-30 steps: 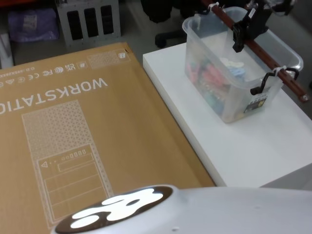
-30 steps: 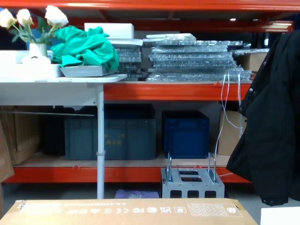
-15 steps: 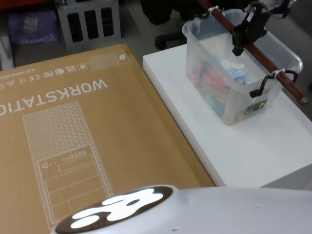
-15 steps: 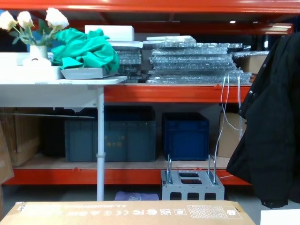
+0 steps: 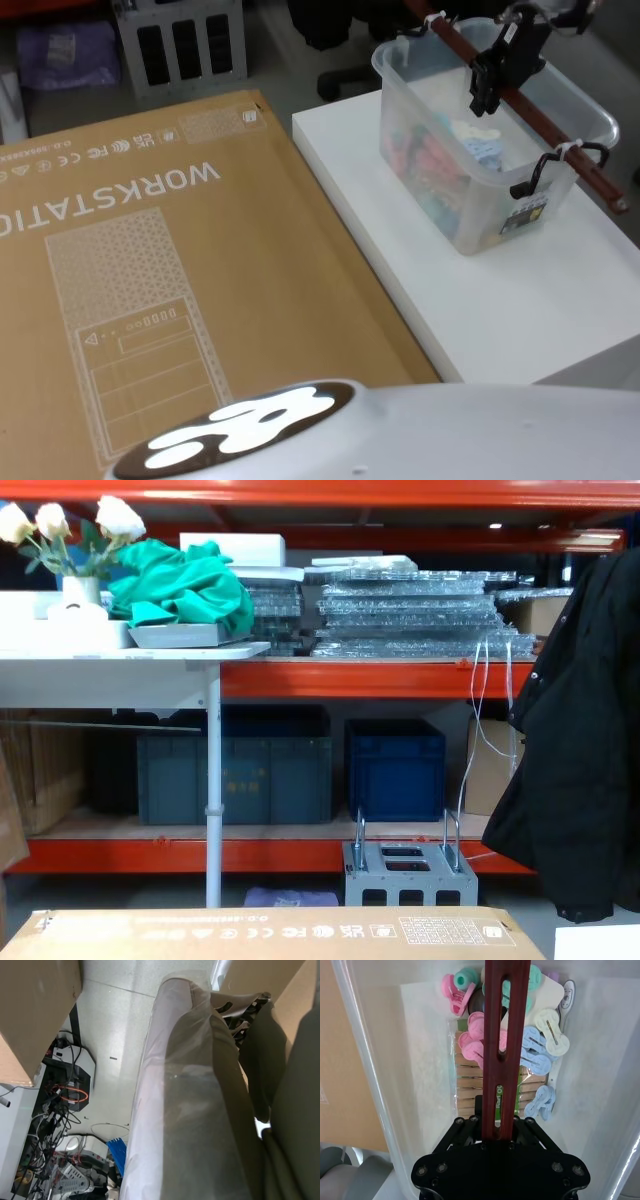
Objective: Use one hand to grasp the basket and place it at the designated location.
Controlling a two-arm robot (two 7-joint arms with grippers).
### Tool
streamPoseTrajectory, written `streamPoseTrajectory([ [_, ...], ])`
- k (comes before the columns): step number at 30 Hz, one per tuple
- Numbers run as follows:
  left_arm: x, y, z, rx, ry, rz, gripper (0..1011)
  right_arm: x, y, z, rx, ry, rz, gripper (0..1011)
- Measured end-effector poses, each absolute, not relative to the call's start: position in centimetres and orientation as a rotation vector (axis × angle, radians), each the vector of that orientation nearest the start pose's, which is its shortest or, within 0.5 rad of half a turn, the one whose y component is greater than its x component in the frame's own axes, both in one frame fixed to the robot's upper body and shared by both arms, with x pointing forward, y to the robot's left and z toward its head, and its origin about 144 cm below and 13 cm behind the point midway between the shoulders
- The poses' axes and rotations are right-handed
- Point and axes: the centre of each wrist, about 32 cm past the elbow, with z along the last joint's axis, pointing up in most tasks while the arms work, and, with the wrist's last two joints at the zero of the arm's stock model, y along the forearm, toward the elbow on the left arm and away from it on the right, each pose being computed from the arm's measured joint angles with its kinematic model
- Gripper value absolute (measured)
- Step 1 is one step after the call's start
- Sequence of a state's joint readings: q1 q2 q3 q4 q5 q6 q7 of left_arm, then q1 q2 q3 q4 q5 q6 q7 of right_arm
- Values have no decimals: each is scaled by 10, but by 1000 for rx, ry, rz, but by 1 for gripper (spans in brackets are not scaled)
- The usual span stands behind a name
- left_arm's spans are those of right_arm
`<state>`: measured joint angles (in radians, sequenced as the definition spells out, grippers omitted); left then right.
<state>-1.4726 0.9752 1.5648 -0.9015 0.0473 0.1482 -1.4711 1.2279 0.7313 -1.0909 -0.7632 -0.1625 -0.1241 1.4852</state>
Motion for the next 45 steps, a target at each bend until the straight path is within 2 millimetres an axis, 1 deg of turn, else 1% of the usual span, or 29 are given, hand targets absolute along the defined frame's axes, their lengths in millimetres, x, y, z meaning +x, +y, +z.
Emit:
streamPoseTrajectory([
  [3,616,496,1396,1629,165,178,0,659,-430,1365,-1373,-139,1,263],
  [5,616,496,1396,1629,165,178,0,658,-429,1368,-1369,-151,-3,299],
  [7,616,496,1396,1629,165,178,0,658,-428,1372,-1367,-162,-6,383],
  [9,616,496,1396,1629,165,178,0,657,-428,1374,-1365,-168,-9,414],
  [10,616,496,1396,1629,165,178,0,657,-428,1375,-1365,-171,-11,486],
  [11,616,496,1396,1629,165,178,0,657,-428,1375,-1365,-171,-11,486],
  [15,616,496,1396,1629,165,178,0,656,-427,1379,-1366,-178,-18,619],
  [16,616,496,1396,1629,165,178,0,656,-427,1380,-1366,-179,-20,668],
  [18,616,496,1396,1629,165,178,0,654,-426,1382,-1368,-179,-28,727],
  [19,616,496,1396,1629,165,178,0,654,-426,1384,-1368,-181,-30,727],
  [20,616,496,1396,1629,165,178,0,653,-426,1386,-1369,-183,-35,784],
  [23,616,496,1396,1629,165,178,0,651,-427,1390,-1365,-190,-43,858],
  [24,616,496,1396,1629,165,178,0,651,-427,1390,-1365,-190,-43,908],
  [25,616,496,1396,1629,165,178,0,650,-428,1392,-1363,-194,-44,925],
  [26,616,496,1396,1629,165,178,0,649,-428,1393,-1362,-195,-46,971],
  [29,616,496,1396,1629,165,178,0,645,-429,1400,-1354,-210,-54,1001],
  [40,616,496,1396,1629,165,178,0,632,-431,1416,-1345,-254,-82,1001],
  [45,616,496,1396,1629,165,178,0,622,-433,1425,-1344,-281,-111,1001],
])
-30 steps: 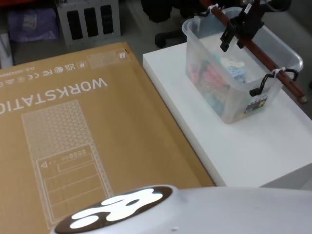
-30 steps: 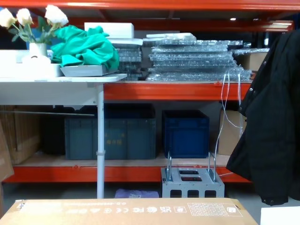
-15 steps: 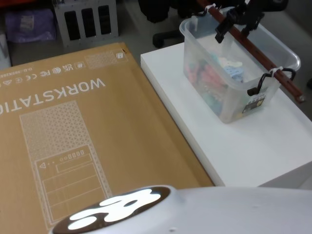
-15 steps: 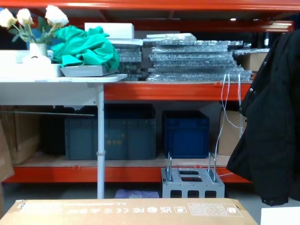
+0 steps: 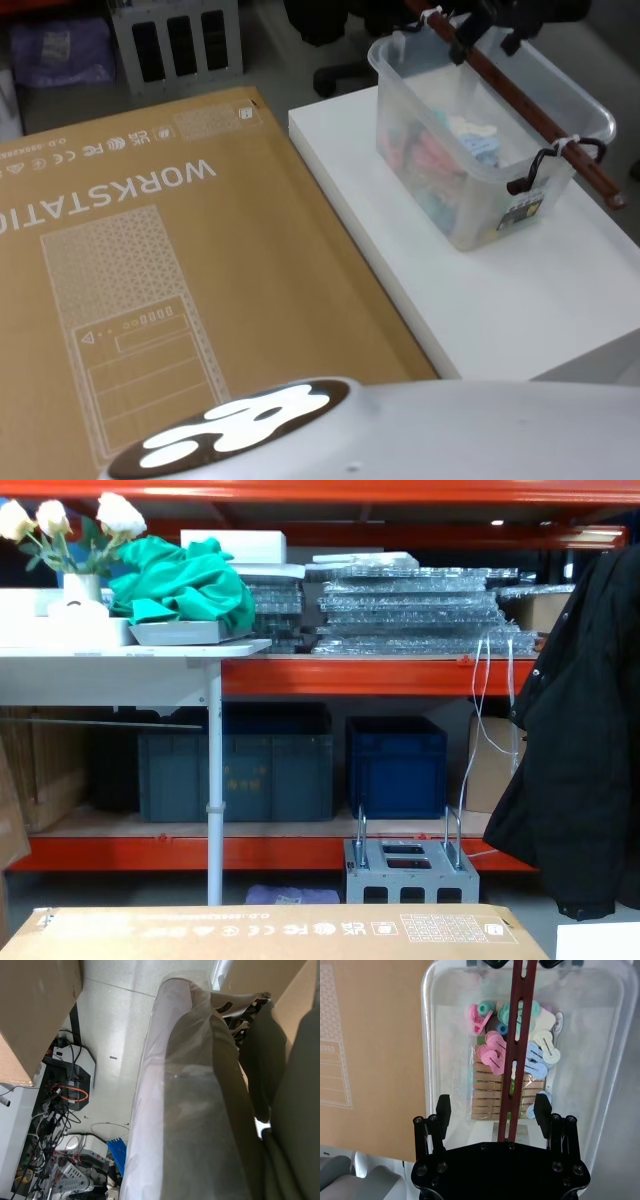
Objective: Use one hand to grasp the basket and place it at the designated location.
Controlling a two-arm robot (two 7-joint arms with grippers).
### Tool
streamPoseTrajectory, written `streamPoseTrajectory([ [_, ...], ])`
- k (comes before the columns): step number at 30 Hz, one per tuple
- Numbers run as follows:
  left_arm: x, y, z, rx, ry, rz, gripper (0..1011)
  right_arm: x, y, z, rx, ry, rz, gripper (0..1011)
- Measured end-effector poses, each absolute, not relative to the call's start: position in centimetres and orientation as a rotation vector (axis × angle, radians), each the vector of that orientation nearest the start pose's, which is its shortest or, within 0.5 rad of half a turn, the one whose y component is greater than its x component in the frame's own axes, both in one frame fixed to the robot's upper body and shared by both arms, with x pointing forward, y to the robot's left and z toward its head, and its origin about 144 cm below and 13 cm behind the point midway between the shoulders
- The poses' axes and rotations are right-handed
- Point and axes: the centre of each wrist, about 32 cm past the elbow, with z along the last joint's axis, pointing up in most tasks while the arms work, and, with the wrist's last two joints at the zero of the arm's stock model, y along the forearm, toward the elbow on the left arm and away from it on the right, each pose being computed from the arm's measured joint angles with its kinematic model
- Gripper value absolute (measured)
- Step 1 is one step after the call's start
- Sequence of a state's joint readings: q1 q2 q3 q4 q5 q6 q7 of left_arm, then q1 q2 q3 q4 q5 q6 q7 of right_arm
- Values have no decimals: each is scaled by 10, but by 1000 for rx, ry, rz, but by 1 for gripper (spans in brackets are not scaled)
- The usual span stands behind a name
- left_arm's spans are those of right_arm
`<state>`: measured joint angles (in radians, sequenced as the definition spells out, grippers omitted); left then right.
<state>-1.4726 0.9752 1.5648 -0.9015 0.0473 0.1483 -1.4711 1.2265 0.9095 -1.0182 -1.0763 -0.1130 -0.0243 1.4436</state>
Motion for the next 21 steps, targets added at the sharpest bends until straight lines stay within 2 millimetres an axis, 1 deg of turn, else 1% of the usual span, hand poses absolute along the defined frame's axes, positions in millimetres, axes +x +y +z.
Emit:
streamPoseTrajectory([
  [9,616,496,1396,1629,165,178,0,606,-440,1439,-1341,-310,-195,1000],
  [14,616,496,1396,1629,165,178,0,602,-442,1442,-1338,-315,-213,1001],
  [21,616,496,1396,1629,165,178,0,602,-439,1442,-1340,-325,-191,1001],
])
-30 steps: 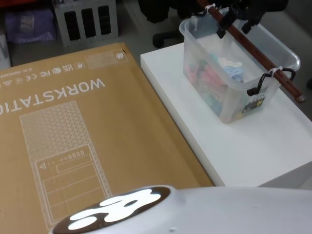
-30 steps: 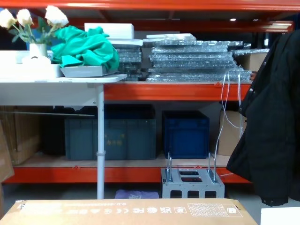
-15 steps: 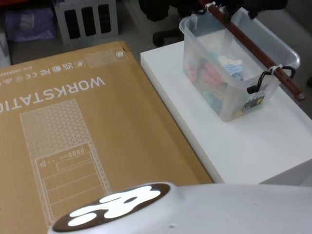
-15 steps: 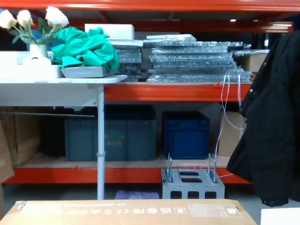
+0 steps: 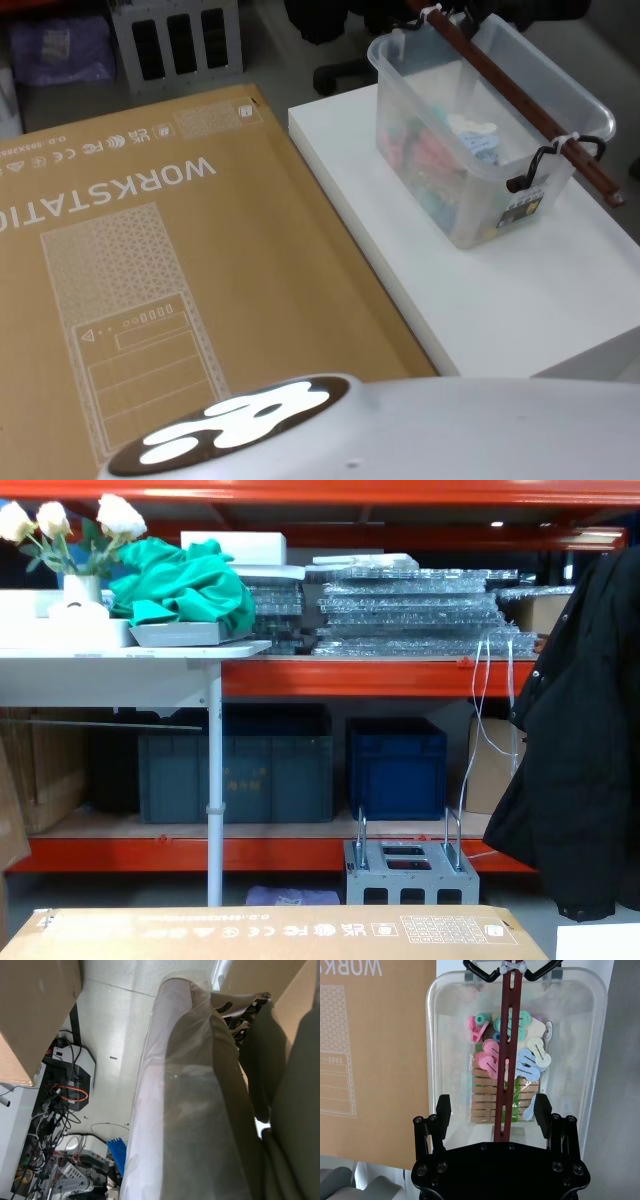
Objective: Use one hand to grasp the basket and place it at the designated location.
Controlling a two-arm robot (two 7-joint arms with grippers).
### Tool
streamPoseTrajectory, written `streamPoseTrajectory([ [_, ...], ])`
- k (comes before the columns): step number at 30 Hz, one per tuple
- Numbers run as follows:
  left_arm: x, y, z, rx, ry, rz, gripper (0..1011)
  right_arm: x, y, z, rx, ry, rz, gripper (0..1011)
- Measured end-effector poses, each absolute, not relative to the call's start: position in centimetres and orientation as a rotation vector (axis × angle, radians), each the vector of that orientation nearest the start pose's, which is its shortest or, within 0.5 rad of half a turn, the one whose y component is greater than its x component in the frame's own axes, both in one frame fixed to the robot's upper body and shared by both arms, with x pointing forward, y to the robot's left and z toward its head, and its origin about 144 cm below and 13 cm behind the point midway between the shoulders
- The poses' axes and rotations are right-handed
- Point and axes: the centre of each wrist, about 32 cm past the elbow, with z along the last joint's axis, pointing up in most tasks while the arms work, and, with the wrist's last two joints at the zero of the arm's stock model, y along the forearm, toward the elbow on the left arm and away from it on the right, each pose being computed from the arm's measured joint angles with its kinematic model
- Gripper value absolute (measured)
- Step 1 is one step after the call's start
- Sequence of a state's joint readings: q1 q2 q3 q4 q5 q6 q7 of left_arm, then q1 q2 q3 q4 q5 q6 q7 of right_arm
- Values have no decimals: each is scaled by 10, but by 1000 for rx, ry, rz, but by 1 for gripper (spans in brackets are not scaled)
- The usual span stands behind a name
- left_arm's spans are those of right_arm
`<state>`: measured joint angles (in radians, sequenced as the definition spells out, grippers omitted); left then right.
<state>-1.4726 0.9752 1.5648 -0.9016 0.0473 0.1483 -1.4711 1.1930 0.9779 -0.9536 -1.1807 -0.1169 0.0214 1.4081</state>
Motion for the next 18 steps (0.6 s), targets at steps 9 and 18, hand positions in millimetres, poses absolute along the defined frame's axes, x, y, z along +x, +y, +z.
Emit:
streamPoseTrajectory([
  [9,616,496,1396,1629,165,178,0,602,-439,1442,-1341,-324,-191,1001],
  [18,616,496,1396,1629,165,178,0,602,-439,1442,-1342,-324,-193,1001],
])
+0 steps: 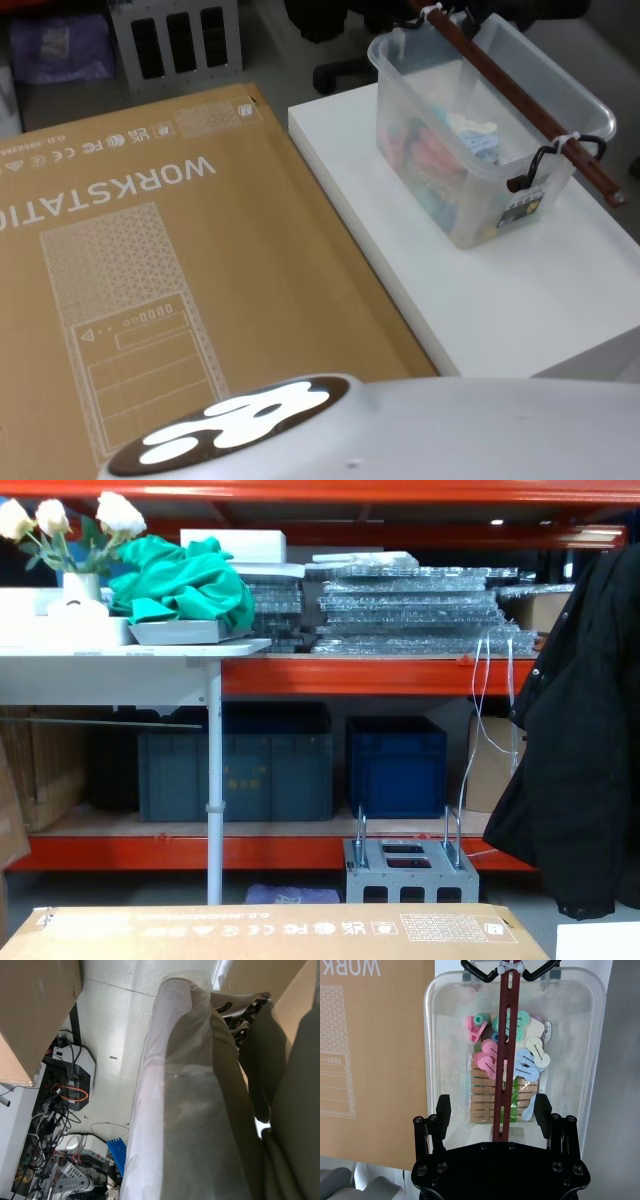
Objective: Use one hand to grasp the basket and place it at the designated location.
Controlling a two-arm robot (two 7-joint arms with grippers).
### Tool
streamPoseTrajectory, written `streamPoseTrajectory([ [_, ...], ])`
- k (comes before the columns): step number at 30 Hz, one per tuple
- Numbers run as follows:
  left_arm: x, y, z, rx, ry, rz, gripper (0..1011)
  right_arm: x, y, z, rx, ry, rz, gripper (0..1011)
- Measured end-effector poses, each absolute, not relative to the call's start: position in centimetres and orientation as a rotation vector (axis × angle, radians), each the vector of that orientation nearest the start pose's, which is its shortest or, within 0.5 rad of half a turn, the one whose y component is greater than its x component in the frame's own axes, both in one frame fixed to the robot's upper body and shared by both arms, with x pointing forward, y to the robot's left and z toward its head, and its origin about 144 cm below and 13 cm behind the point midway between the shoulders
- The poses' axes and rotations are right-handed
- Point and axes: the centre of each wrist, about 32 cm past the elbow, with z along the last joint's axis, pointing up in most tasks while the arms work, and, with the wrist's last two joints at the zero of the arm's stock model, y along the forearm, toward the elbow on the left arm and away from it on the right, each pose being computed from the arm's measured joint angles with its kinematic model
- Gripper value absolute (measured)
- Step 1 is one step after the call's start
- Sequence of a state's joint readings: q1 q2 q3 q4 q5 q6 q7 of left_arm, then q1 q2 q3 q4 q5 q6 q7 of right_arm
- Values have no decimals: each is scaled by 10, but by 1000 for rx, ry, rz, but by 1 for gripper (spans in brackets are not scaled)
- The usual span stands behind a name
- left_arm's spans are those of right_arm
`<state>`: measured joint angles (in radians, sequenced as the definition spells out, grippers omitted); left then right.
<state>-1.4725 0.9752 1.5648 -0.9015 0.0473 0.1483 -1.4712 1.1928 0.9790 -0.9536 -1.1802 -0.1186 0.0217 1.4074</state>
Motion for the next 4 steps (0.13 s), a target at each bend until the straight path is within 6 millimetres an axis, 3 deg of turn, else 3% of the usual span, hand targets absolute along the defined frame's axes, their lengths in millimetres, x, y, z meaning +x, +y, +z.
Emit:
streamPoseTrajectory([
  [4,616,496,1396,1629,165,178,0,602,-439,1442,-1343,-324,-193,1001],
])
